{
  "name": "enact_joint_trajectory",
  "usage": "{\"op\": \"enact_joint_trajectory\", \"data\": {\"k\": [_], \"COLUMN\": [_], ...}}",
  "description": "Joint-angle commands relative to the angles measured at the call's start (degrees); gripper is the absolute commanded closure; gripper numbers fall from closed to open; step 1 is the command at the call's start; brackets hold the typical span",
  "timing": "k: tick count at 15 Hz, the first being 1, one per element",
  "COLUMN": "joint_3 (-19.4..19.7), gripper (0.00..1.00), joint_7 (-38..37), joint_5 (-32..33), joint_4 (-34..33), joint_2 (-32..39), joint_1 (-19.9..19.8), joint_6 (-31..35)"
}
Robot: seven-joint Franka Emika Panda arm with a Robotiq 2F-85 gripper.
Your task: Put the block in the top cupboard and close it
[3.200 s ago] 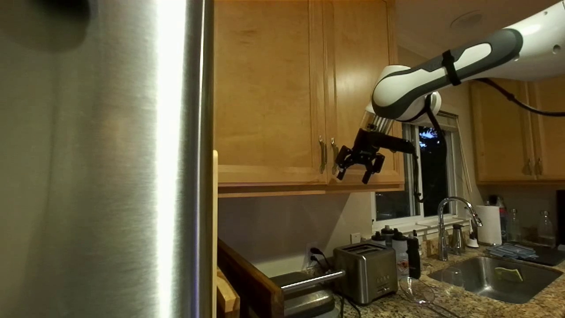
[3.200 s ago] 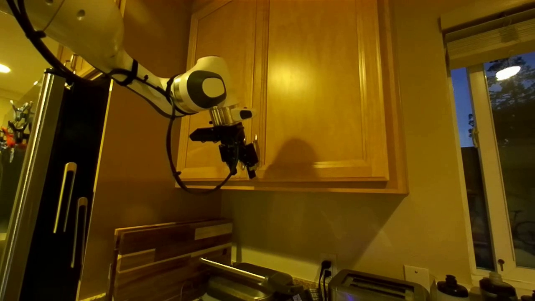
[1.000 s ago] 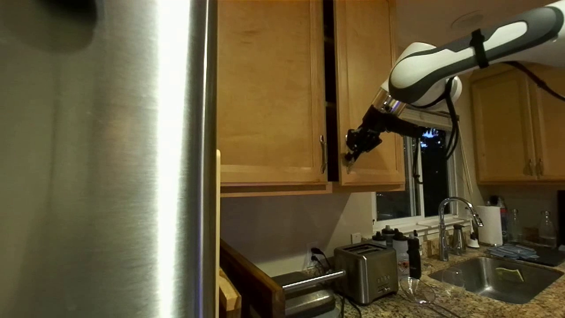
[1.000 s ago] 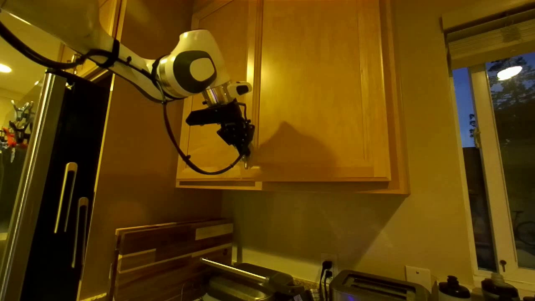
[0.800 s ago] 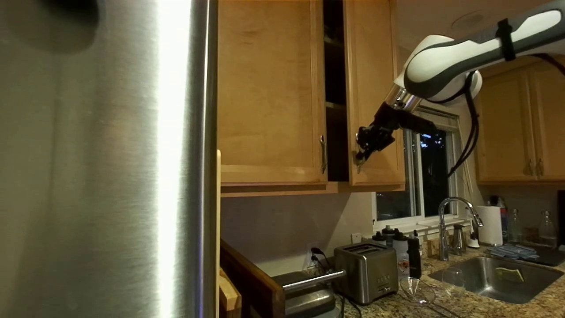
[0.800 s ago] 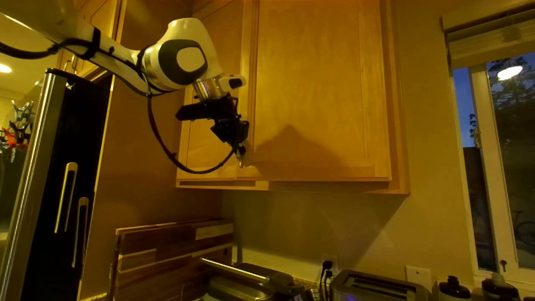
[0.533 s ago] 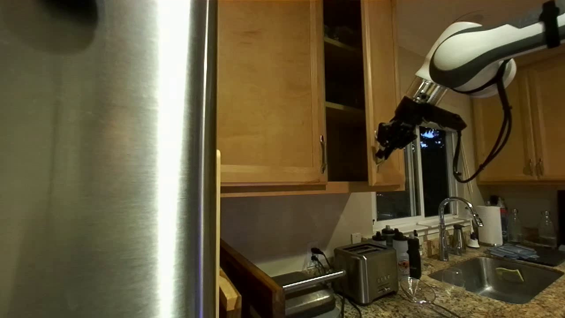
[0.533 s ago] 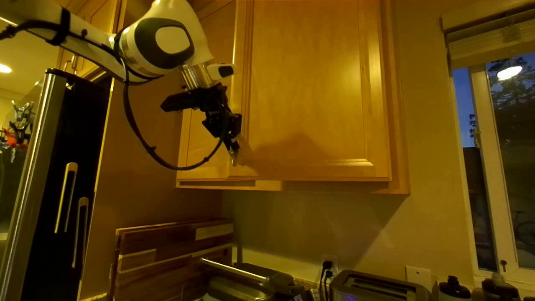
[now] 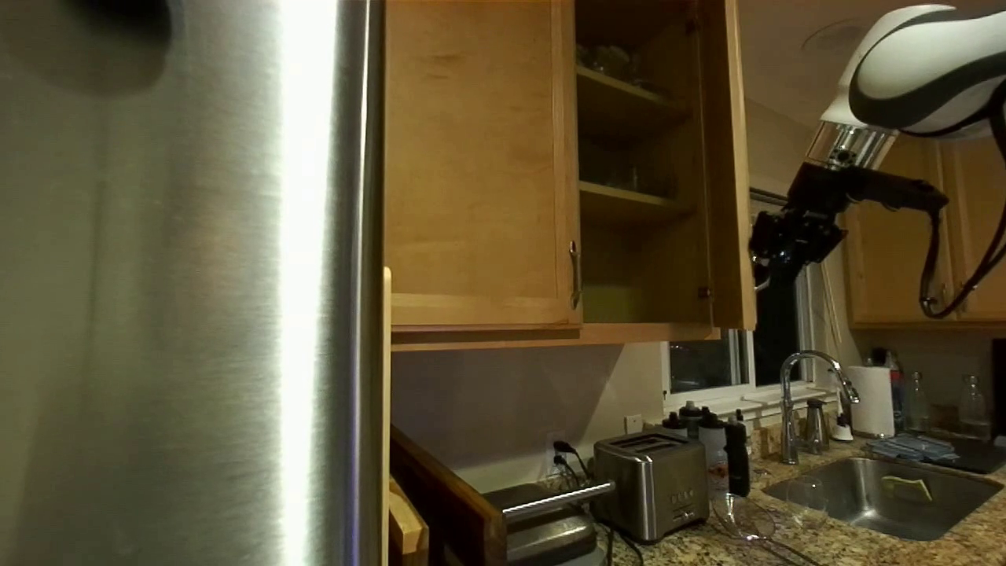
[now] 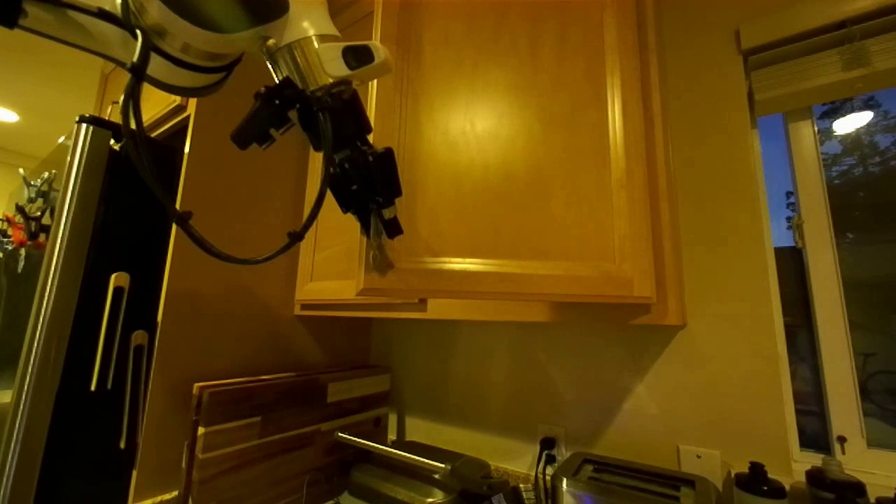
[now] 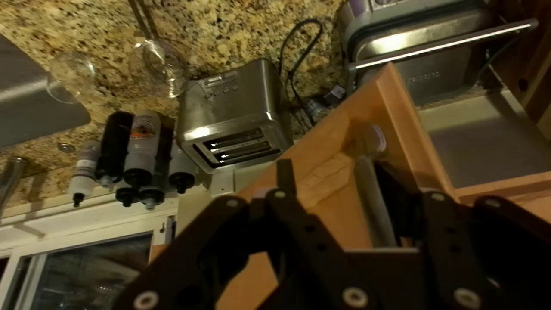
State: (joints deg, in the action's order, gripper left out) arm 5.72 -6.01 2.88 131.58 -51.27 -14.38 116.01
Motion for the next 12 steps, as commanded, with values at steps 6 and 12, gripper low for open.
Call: {"op": "enact_joint_trajectory", "data": {"k": [6,12], "joint_3": [-0.43,-3.4], "gripper": [0.0,0.0], "joint_7": [1.78,0.72], "joint_5": [3.19,0.46], "joint_4": [-0.14,0.8], "joint_2": [2.86,3.5], "joint_1": [2.12,6.75], "joint_6": [-11.69,-10.45]}}
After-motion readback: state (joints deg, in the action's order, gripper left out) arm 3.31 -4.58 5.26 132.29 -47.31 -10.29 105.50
